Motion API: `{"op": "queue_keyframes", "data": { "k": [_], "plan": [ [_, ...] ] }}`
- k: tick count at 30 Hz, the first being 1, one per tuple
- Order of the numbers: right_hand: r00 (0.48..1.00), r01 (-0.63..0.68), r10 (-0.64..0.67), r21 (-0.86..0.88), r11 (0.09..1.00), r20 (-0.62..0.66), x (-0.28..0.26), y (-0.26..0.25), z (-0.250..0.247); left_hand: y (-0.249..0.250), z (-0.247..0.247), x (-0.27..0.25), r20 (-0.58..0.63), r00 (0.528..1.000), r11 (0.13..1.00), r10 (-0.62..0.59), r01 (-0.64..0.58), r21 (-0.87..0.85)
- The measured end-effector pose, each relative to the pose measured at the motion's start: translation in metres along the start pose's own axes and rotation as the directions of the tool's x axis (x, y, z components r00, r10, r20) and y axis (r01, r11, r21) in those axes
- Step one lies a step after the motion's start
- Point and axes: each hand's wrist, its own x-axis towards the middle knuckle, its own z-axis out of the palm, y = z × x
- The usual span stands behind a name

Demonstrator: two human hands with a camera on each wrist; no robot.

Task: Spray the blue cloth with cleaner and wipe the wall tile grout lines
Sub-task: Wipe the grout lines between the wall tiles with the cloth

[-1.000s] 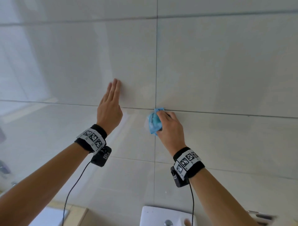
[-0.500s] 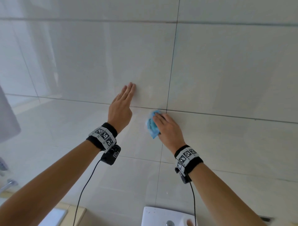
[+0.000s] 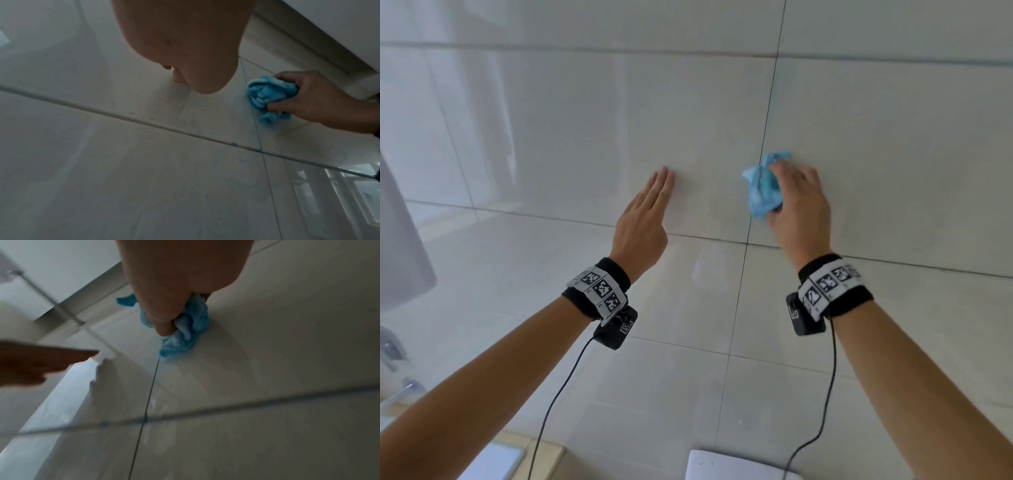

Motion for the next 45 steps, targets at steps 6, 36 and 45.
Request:
{"op": "queue_keyframes", "data": {
  "k": [6,36,45],
  "plan": [
    [0.995,0.070,-0.075,0.078,0.994,0.064,-0.020,-0.007,0.023,0.018,0.008,0.018,-0.052,0.997,0.998,-0.057,0.056,-0.010],
    [0.986,0.152,-0.154,-0.036,0.988,-0.070,0.116,-0.001,-0.034,0.053,0.016,0.072,-0.256,0.966,0.999,0.036,-0.039,-0.007],
    [0.974,0.194,-0.204,-0.098,0.976,-0.098,0.144,0.004,-0.048,0.055,0.029,0.075,-0.333,0.942,0.999,0.033,-0.045,-0.028]
  ]
}}
